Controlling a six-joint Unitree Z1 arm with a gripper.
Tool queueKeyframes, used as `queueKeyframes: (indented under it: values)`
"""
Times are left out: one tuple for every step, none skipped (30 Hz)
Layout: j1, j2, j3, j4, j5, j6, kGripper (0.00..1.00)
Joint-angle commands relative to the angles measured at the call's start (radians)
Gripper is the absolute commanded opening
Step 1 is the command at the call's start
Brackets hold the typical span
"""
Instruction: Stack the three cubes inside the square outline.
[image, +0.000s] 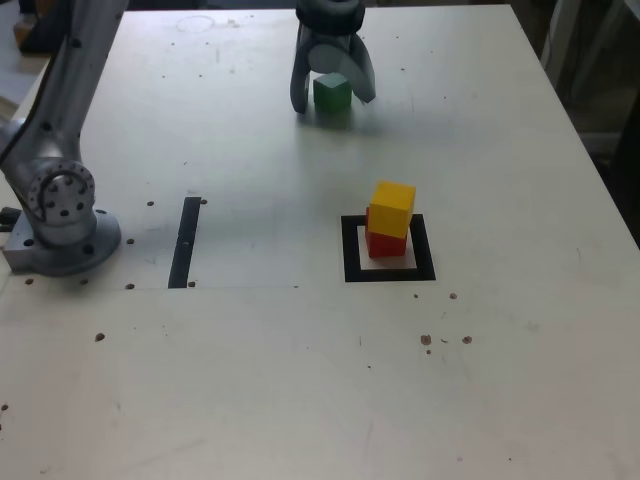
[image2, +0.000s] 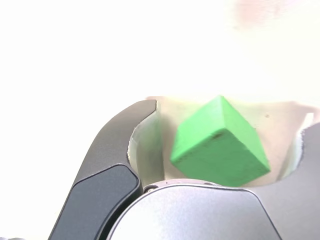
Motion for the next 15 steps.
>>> queueKeyframes:
  values:
    - [-0.004, -0.006, 0.005, -0.009, -0.002, 0.004, 0.86]
    - [-0.004, -0.004, 0.008, -0.012, -0.002, 0.004, 0.86]
    - [-0.005, -0.002, 0.009, -0.014, -0.003, 0.004, 0.86]
    - [-0.005, -0.001, 0.01, -0.016, -0.002, 0.004, 0.86]
    - [-0.005, 0.001, 0.008, -0.016, -0.002, 0.004, 0.85]
    - [-0.005, 0.001, 0.006, -0.016, -0.002, 0.004, 0.85]
    - [-0.005, 0.002, 0.002, -0.016, -0.001, 0.004, 0.84]
    - [-0.005, 0.003, 0.0, -0.016, 0.0, 0.004, 0.84]
    - [-0.005, 0.003, -0.003, -0.016, 0.001, 0.004, 0.83]
    - [-0.005, 0.004, -0.005, -0.016, 0.002, 0.004, 0.83]
    - [-0.005, 0.005, -0.005, -0.016, 0.002, 0.004, 0.83]
    - [-0.005, 0.005, -0.005, -0.017, 0.003, 0.004, 0.83]
    - [-0.005, 0.005, -0.005, -0.018, 0.004, 0.004, 0.83]
    - [-0.005, 0.005, -0.005, -0.019, 0.005, 0.004, 0.83]
    - [-0.005, 0.005, -0.005, -0.019, 0.007, 0.004, 0.83]
